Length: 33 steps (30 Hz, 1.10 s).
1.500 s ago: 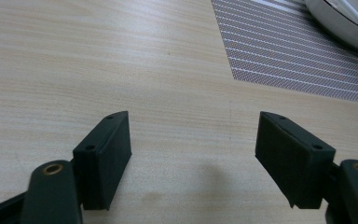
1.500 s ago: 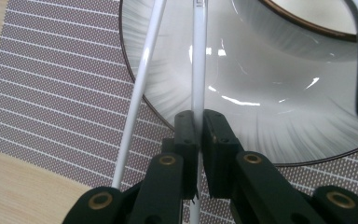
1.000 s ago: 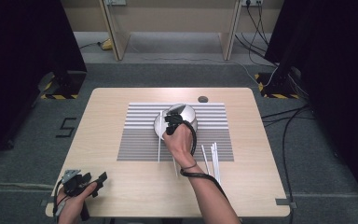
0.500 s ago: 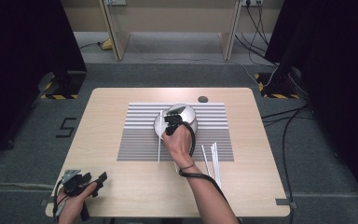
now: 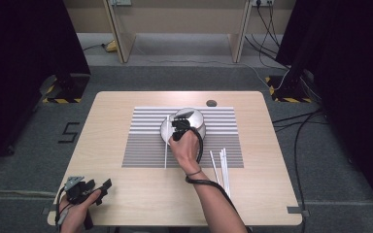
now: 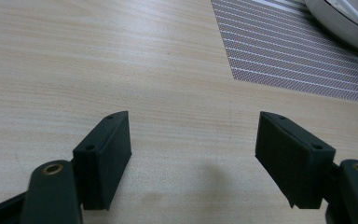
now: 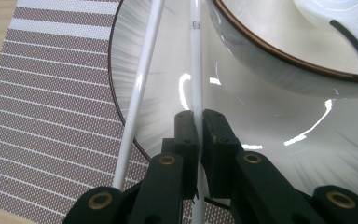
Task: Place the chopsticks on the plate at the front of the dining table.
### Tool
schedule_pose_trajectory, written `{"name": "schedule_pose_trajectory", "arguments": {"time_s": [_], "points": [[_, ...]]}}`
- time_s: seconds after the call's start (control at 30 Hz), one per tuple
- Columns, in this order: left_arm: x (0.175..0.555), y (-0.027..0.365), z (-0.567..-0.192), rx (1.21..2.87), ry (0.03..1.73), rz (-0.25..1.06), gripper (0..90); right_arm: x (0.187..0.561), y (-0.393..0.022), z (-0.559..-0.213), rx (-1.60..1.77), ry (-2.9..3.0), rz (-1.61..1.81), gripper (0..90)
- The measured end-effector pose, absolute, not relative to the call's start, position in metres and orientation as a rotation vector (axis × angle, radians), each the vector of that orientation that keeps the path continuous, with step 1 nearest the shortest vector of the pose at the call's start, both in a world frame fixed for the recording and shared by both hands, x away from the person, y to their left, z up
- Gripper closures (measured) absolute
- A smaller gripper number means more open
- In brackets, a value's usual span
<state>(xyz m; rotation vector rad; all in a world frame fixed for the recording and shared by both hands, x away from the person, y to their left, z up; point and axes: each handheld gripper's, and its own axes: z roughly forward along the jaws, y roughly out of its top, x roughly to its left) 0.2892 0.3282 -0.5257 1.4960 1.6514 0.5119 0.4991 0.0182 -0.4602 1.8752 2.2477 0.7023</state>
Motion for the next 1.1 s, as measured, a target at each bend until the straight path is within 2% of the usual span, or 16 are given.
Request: {"name": "schedule_pose_trajectory", "arguments": {"time_s": [1.1], "points": [[0.2892,0.3284,-0.5257,1.495,1.651,0.509,25.7,0.5048,0.0265,-0.4581,1.862,2.197,0.776,85.4]]}}
